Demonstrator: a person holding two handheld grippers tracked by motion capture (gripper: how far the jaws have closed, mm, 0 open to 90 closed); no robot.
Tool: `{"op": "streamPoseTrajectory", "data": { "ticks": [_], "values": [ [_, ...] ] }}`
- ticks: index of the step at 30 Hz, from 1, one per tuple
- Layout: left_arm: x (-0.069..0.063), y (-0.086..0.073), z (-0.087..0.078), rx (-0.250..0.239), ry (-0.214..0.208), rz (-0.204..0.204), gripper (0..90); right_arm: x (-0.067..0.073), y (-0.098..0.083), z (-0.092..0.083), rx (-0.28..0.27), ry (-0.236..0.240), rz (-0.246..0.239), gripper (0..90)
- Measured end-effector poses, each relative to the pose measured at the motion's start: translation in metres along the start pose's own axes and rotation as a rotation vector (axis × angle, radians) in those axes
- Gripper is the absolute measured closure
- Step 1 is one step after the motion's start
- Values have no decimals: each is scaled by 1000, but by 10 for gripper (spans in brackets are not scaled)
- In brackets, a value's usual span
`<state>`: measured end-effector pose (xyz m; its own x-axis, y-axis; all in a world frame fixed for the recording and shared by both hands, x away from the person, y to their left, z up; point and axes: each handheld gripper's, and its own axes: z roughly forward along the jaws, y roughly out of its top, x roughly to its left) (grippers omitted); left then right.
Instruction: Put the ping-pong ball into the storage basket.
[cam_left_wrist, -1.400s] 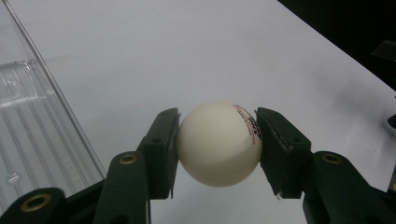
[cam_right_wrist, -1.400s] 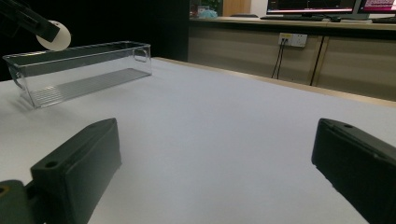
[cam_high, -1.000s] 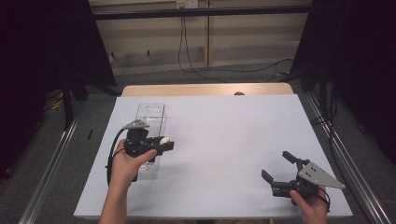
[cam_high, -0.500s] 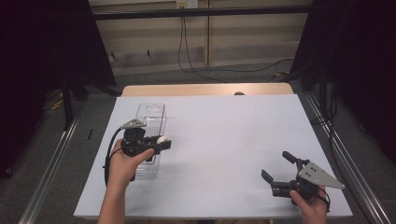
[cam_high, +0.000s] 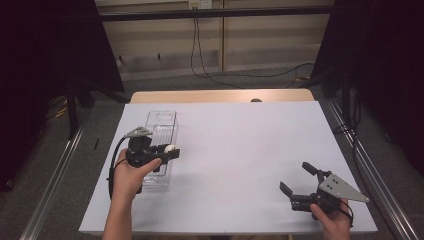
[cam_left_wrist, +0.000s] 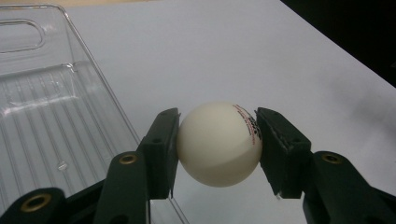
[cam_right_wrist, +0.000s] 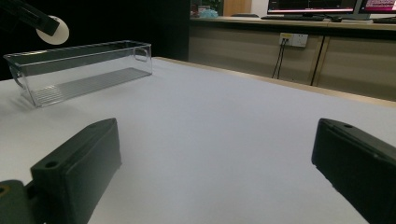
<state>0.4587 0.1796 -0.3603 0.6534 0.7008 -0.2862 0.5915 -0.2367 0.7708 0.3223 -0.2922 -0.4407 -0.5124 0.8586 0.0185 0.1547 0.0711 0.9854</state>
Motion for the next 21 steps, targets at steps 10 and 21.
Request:
{"op": "streamPoseTrajectory", "data": {
  "ticks": [10,21],
  "values": [
    [4,-1,-3,-7,10,1,513,0,0,0,1,1,2,9],
    [10,-3,-7,-26,35,-17,513,0,0,0,0,1,0,10]
  ]
}}
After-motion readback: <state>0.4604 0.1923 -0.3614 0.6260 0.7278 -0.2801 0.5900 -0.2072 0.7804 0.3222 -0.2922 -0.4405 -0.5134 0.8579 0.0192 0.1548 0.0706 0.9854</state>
